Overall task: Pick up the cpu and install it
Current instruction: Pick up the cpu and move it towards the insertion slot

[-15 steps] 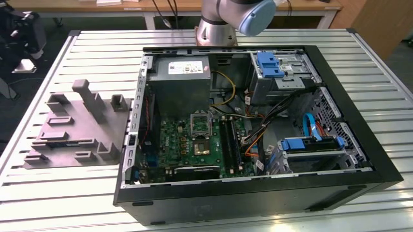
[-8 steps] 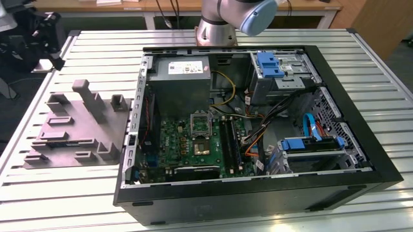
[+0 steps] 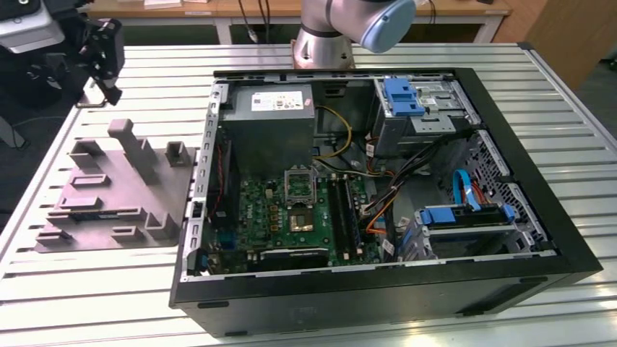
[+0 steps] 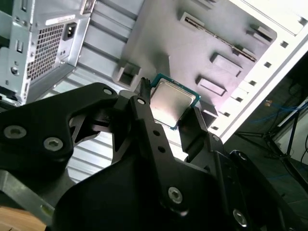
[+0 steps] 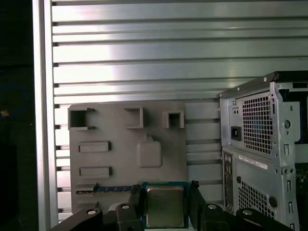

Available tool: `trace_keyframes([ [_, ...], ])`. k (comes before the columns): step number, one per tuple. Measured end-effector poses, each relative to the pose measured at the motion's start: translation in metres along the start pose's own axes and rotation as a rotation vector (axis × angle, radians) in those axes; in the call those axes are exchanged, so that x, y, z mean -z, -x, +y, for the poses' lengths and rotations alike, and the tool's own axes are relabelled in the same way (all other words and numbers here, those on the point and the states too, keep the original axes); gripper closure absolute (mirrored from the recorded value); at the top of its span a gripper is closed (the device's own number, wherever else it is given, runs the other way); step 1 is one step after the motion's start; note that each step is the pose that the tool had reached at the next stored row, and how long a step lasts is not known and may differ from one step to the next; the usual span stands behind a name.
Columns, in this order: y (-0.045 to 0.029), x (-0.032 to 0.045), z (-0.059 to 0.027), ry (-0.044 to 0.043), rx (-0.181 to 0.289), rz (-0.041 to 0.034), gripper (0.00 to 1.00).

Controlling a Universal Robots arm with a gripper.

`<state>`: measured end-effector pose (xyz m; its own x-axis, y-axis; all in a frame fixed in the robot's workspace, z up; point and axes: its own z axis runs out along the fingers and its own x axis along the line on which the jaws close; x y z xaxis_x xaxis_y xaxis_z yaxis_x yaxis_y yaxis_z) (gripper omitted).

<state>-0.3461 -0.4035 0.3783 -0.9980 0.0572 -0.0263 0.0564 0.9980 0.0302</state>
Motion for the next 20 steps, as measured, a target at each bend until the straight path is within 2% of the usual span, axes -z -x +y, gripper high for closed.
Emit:
trace_keyframes([
  [2,0.0039,-0.0003,0.0002,0.0001,0.0,-0.0002,0.53],
  [6,0.004,0.0,0.0003,0.0,0.0,-0.0001,0.53],
  [9,0.0043,0.0042,0.0005,0.0,0.0,-0.0001,0.53],
  [12,0.0054,0.0047,0.0005,-0.0001,0.0,-0.0001,0.53],
  [15,0.0127,0.0041,0.0009,-0.0032,0.0,-0.0001,0.53],
  [20,0.0309,0.0029,0.0019,-0.0088,0.0,-0.0005,0.53],
])
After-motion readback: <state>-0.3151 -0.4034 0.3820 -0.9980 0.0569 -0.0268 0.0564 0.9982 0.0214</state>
